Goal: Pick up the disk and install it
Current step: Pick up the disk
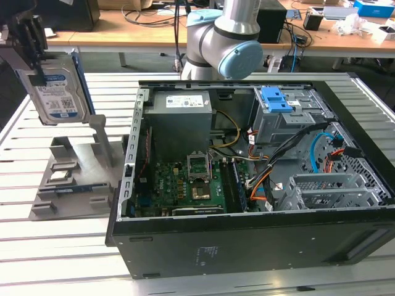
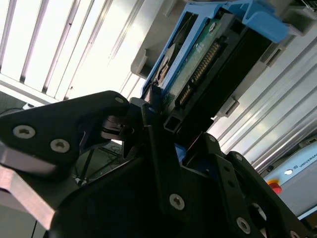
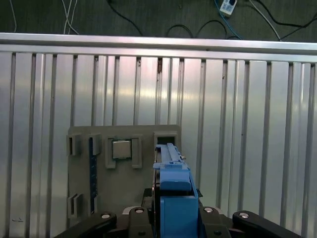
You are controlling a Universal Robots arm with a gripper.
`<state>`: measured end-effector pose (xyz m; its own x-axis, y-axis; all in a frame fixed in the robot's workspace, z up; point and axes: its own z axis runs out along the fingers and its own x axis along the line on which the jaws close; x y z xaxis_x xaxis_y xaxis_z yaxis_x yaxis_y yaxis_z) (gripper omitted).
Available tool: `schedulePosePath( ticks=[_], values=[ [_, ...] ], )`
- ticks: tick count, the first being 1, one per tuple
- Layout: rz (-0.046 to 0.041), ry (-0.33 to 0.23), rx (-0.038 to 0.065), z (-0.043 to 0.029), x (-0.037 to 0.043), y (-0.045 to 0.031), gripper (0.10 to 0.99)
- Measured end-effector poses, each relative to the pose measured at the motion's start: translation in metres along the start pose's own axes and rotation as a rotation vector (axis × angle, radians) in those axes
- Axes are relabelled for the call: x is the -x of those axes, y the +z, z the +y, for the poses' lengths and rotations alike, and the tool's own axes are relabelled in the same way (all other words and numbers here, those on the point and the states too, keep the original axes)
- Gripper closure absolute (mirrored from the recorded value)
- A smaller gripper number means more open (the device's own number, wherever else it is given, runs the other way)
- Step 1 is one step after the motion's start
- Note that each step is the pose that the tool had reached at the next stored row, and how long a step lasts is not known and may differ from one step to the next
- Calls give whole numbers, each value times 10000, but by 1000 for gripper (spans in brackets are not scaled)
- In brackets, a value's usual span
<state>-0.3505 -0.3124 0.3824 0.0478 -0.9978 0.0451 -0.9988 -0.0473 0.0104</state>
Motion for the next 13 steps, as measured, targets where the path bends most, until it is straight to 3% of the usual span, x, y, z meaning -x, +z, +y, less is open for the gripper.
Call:
schedulePosePath(
  ticks=[4, 13],
  values=[
    [0, 0, -1, 1, -6, -124, 722],
    [0, 0, 0, 3, -12, -271, 722]
  ],
)
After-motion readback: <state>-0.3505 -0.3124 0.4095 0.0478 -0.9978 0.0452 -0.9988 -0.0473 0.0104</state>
